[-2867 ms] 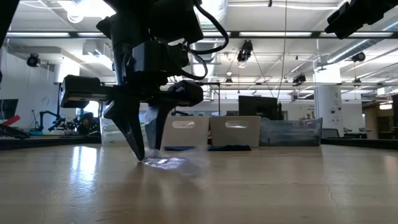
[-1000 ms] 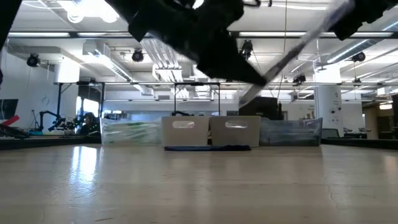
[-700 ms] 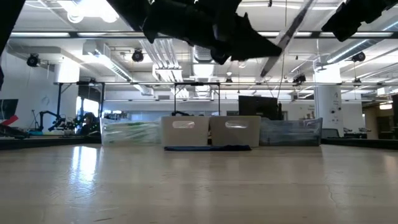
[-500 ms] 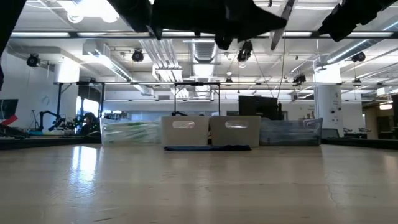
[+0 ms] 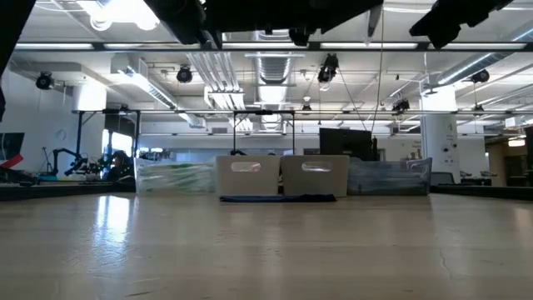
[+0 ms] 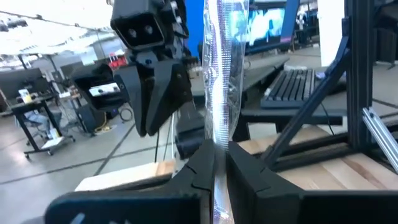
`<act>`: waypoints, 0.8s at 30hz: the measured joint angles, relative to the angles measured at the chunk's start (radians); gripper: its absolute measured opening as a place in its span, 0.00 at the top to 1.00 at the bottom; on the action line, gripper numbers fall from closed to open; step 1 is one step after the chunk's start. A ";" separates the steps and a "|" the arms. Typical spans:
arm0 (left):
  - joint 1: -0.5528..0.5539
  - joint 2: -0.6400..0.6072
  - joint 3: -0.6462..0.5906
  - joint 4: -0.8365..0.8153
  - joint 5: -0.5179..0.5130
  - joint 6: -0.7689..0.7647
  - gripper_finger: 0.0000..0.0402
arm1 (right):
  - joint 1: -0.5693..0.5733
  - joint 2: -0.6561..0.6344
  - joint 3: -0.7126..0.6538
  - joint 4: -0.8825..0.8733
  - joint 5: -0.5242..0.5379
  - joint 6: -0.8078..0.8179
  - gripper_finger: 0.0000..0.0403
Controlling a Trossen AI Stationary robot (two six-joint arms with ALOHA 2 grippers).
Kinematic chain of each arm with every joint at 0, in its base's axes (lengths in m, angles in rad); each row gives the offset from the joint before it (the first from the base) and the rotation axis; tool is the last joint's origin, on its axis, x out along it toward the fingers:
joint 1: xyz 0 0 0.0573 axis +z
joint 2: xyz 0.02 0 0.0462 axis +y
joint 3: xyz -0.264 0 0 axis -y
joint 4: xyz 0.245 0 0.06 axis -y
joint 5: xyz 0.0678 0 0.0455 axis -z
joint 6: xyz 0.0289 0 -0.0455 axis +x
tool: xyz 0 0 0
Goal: Pick & Place Toothbrushes
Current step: Put the violet toothbrush into the gray bin
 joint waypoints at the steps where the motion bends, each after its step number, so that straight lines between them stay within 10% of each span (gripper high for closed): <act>1: 0.000 0.000 0.000 0.013 0.000 0.002 0.94 | 0.000 -0.001 0.000 0.008 0.000 -0.007 0.92; 24: 0.056 0.000 0.029 0.170 -0.098 -0.039 0.94 | 0.000 0.101 0.000 0.378 -0.092 -0.087 0.52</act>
